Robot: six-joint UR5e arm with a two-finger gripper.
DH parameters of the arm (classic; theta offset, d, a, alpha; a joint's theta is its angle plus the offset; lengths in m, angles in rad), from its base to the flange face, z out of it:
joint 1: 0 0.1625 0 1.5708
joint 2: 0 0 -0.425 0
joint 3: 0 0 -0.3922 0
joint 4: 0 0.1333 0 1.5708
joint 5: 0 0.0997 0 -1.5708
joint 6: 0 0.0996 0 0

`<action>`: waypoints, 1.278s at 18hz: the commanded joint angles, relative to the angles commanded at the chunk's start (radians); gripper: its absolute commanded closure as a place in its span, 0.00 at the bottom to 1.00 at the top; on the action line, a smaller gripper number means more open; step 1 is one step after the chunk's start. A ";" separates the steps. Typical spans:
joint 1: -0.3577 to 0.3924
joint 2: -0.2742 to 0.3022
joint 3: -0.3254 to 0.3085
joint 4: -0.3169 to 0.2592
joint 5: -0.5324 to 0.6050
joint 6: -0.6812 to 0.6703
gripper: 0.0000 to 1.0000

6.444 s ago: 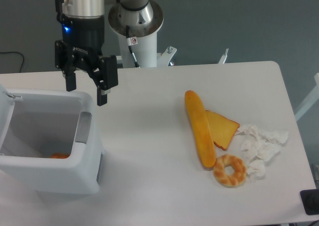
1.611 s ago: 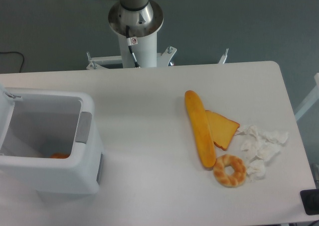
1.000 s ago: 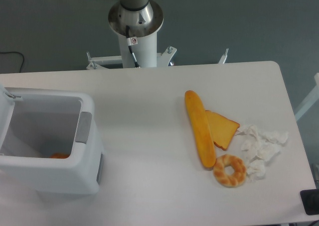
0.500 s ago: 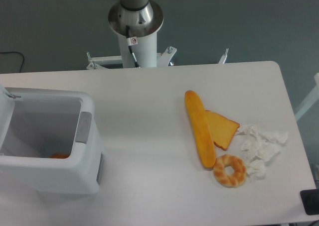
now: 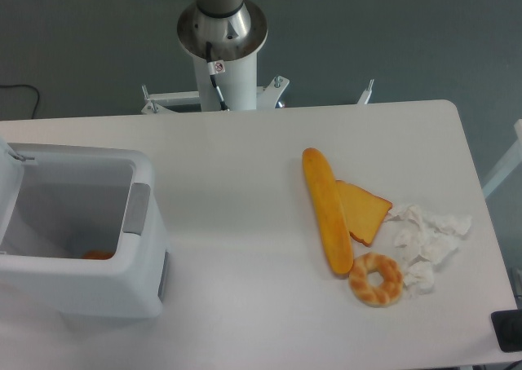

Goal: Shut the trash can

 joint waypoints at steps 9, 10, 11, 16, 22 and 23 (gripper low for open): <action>0.002 -0.003 -0.002 0.009 0.006 0.000 0.00; 0.002 -0.002 -0.002 0.009 0.006 0.000 0.00; 0.002 -0.002 -0.002 0.009 0.006 0.000 0.00; 0.011 0.005 -0.008 0.008 0.009 -0.002 0.00; 0.018 0.005 -0.009 0.009 0.041 0.000 0.00; 0.020 0.005 -0.009 0.009 0.041 0.000 0.00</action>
